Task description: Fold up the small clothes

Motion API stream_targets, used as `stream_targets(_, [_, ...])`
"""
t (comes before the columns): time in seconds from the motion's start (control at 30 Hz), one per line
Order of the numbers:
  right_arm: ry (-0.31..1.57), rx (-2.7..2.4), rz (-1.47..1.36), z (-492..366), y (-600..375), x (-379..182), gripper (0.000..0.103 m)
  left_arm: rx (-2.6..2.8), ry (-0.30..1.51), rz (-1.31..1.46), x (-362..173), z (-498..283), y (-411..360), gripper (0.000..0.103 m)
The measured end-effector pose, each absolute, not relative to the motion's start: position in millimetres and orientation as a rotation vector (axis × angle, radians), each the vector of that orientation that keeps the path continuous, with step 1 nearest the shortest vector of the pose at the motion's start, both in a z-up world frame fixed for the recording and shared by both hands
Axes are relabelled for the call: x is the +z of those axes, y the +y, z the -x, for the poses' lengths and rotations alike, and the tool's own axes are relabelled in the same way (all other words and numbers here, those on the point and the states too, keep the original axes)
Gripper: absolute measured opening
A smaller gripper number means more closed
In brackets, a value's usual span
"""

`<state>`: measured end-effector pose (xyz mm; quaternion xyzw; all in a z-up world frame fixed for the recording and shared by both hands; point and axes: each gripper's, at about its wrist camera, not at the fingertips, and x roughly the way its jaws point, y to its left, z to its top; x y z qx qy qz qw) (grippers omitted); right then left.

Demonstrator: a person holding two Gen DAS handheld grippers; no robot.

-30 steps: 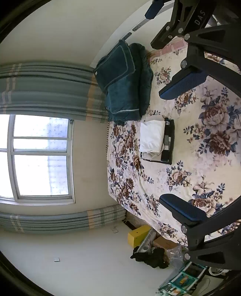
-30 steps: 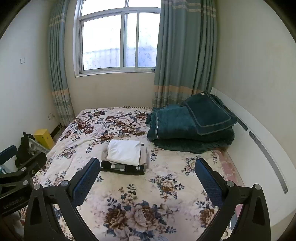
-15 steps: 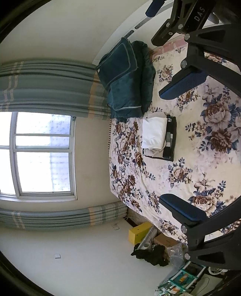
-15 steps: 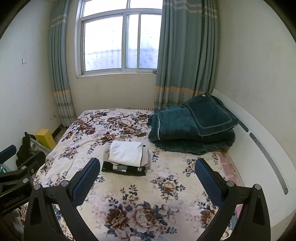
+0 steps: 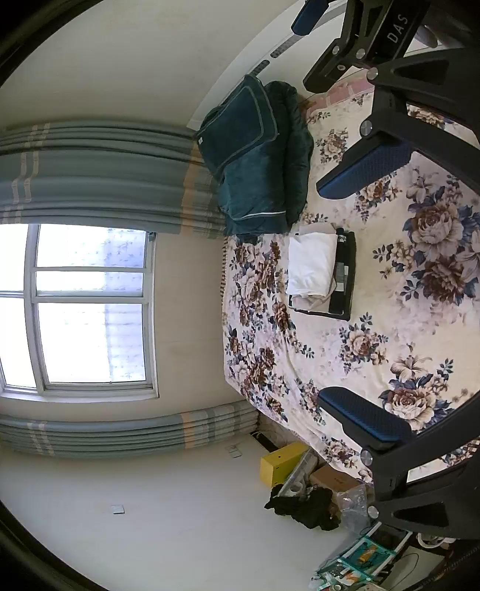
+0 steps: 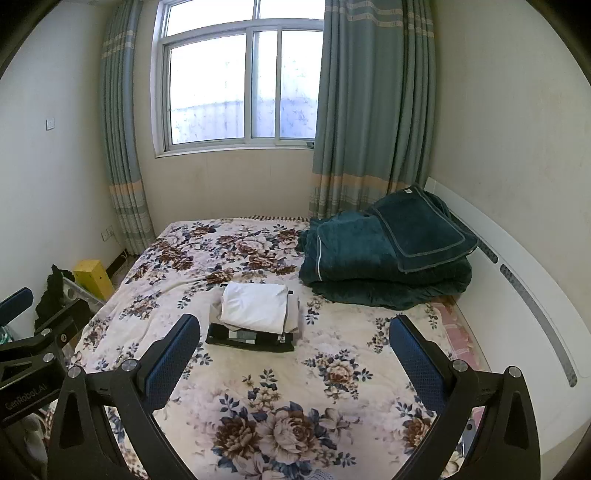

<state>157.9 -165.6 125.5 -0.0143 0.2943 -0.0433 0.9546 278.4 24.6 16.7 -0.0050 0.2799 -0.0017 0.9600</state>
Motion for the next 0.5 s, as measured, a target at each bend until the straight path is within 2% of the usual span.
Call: stream_targets(0.5, [0.607,-0.086,0.032,-159.7,-161.0,127.1,0.103,0.009,0.578,-0.002,14.8,-276.1,23.3,0.103])
